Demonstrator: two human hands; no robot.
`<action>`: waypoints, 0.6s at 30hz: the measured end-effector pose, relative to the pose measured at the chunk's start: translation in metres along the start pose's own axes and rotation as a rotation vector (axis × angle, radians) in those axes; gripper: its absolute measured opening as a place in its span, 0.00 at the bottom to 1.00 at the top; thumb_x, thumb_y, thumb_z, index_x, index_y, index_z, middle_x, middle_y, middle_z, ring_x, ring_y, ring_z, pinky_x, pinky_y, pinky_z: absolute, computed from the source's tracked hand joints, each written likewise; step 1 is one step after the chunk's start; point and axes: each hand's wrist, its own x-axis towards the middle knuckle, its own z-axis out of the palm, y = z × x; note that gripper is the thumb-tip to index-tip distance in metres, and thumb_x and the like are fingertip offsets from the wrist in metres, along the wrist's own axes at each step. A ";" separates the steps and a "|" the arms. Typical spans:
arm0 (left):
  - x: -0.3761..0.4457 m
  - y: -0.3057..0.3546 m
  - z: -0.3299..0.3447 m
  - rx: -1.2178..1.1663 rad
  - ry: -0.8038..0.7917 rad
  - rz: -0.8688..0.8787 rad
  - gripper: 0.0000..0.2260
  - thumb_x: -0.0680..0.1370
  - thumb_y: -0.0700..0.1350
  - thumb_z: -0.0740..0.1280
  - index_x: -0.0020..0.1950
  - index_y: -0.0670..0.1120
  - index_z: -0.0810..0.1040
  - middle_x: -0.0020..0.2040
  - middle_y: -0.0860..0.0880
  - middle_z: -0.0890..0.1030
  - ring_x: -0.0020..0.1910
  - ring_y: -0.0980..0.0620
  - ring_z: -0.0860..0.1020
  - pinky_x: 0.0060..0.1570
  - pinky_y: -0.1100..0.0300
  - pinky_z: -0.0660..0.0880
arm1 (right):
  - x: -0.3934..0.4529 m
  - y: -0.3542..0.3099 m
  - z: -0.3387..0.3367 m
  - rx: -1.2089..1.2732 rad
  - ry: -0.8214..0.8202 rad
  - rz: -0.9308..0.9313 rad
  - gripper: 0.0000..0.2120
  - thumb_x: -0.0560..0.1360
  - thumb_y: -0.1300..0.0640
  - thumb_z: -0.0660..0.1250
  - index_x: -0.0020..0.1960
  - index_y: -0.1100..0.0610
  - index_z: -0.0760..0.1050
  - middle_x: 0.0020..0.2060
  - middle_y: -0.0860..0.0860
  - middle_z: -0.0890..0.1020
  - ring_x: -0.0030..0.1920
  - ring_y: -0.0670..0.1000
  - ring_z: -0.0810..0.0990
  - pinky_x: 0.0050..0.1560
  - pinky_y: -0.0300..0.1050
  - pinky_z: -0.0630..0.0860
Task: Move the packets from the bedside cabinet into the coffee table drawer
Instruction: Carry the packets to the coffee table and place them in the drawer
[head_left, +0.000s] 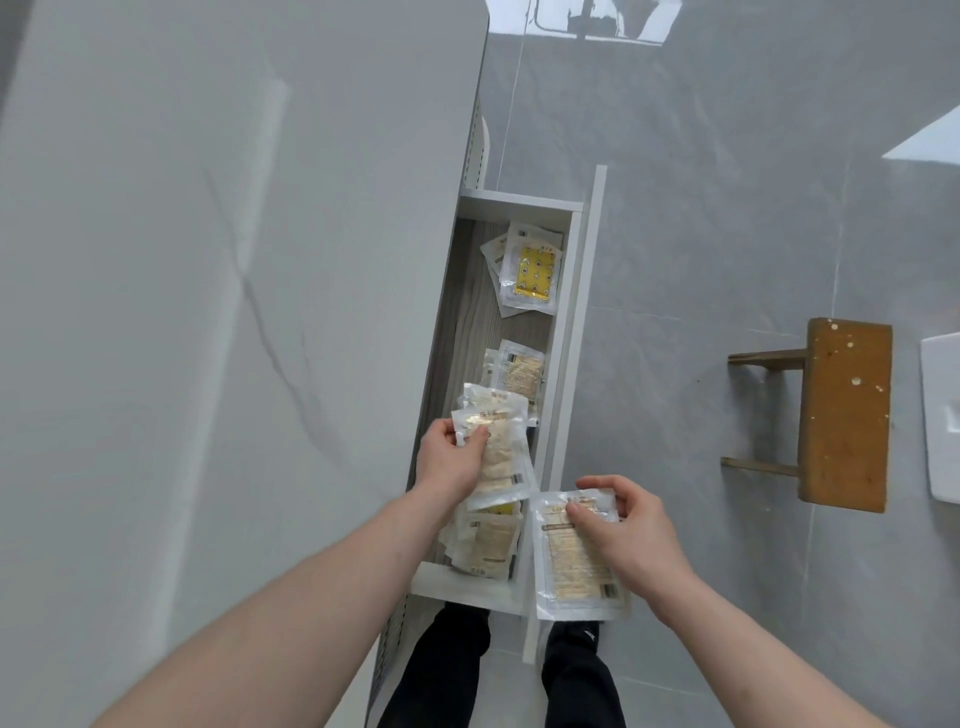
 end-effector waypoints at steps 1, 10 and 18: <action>0.009 0.006 0.001 -0.007 0.027 0.008 0.13 0.81 0.50 0.71 0.62 0.47 0.75 0.56 0.50 0.82 0.53 0.49 0.82 0.59 0.46 0.81 | 0.002 0.000 -0.002 0.006 0.009 0.001 0.10 0.76 0.56 0.77 0.55 0.46 0.82 0.46 0.47 0.87 0.38 0.42 0.87 0.31 0.34 0.78; 0.064 0.047 0.013 0.456 -0.111 0.277 0.19 0.82 0.50 0.69 0.73 0.51 0.71 0.62 0.54 0.81 0.56 0.54 0.79 0.57 0.57 0.76 | 0.019 -0.007 -0.010 0.041 0.048 -0.004 0.10 0.76 0.55 0.77 0.55 0.45 0.82 0.45 0.46 0.87 0.38 0.42 0.87 0.32 0.34 0.78; 0.037 0.020 -0.006 0.695 -0.294 0.253 0.23 0.84 0.45 0.65 0.79 0.53 0.67 0.74 0.53 0.75 0.57 0.55 0.79 0.53 0.64 0.77 | 0.028 -0.028 -0.008 0.051 0.076 -0.042 0.08 0.78 0.54 0.75 0.54 0.44 0.81 0.45 0.45 0.87 0.38 0.42 0.87 0.31 0.35 0.79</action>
